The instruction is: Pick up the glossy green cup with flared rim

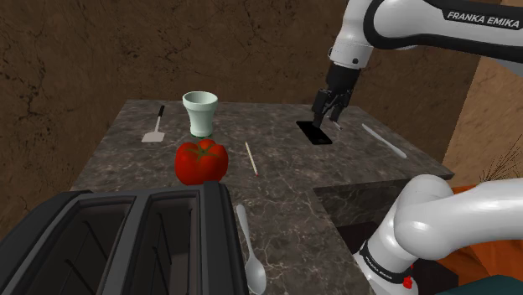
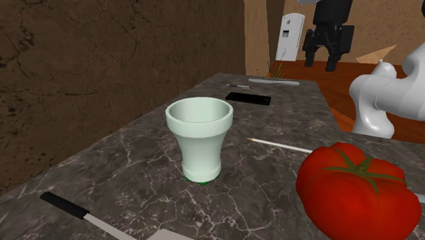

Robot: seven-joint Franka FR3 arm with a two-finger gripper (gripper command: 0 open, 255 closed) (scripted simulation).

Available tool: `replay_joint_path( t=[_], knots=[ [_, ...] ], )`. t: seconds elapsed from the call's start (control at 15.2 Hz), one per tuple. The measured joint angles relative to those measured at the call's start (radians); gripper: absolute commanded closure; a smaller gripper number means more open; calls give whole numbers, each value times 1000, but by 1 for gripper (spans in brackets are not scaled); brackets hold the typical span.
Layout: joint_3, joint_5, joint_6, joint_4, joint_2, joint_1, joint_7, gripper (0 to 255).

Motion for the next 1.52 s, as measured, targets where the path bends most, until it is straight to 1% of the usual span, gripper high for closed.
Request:
replay_joint_path(
  t=[0.13,0.4,0.53,0.73,1.19,1.52],
  knots=[
    [1,2,8,8,15,2,1,0],
    [14,23,77,70,134,18,12,0],
    [19,34,108,129,216,26,17,0],
    [28,48,158,190,315,36,24,0],
    [52,75,215,419,576,61,48,0],
    [64,86,222,616,759,73,59,0]
  ],
)
